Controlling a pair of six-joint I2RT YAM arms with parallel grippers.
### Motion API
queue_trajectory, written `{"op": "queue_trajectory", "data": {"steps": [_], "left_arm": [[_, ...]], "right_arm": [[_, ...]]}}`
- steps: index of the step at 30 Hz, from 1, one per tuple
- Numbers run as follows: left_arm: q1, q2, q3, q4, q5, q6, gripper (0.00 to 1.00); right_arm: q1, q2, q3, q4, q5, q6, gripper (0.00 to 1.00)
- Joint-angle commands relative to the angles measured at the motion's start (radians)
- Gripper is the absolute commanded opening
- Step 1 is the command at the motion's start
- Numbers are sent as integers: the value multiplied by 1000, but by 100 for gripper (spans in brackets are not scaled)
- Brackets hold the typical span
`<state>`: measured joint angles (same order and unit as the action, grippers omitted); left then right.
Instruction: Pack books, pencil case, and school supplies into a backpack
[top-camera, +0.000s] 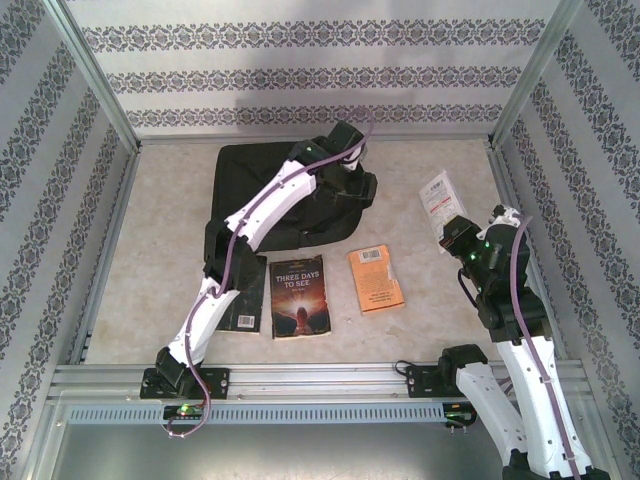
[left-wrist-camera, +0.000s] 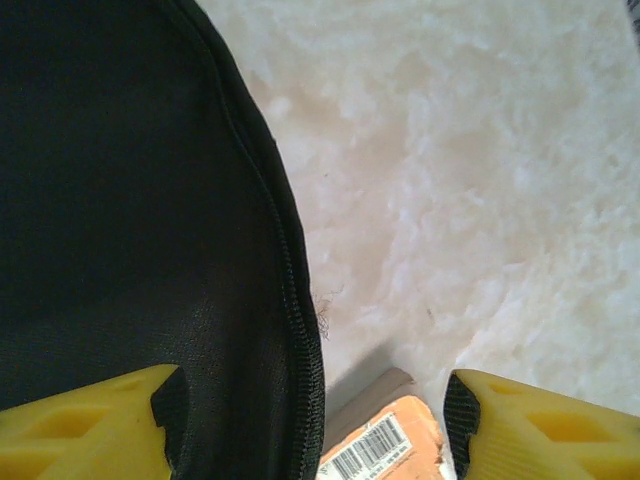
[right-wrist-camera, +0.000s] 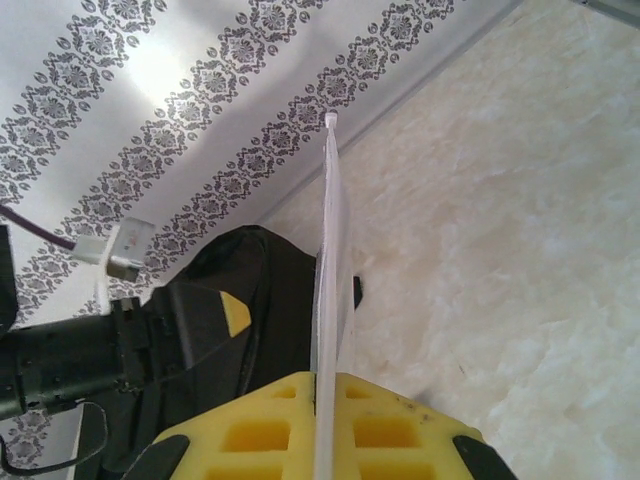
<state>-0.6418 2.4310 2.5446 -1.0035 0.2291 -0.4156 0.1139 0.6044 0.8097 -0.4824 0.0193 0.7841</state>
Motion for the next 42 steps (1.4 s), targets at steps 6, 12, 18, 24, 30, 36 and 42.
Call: {"op": "queue_trajectory", "data": {"steps": [6,12,18,24,30,36,42], "left_arm": [[-6,48,43,-18,-57,43,59],[-4,75,55,-3,-104,51,39],[-2,75,55,-1,-106,65,4],[2,10,47,-14,-121,78,0],[16,-130,25,-31,-143,90,0],[21,-292,-48,-53,-182,132,0],[31,-490,-254,36,-222,150,0]], "right_arm": [[6,-15,-21,37,16,-28,7],[6,-18,-36,48,3,-21,7],[7,-13,-35,51,-5,-25,6],[9,1,-29,55,-15,-25,6],[7,44,-7,86,-87,-31,6],[2,133,26,146,-259,-23,7],[-10,280,51,280,-514,76,7]]}}
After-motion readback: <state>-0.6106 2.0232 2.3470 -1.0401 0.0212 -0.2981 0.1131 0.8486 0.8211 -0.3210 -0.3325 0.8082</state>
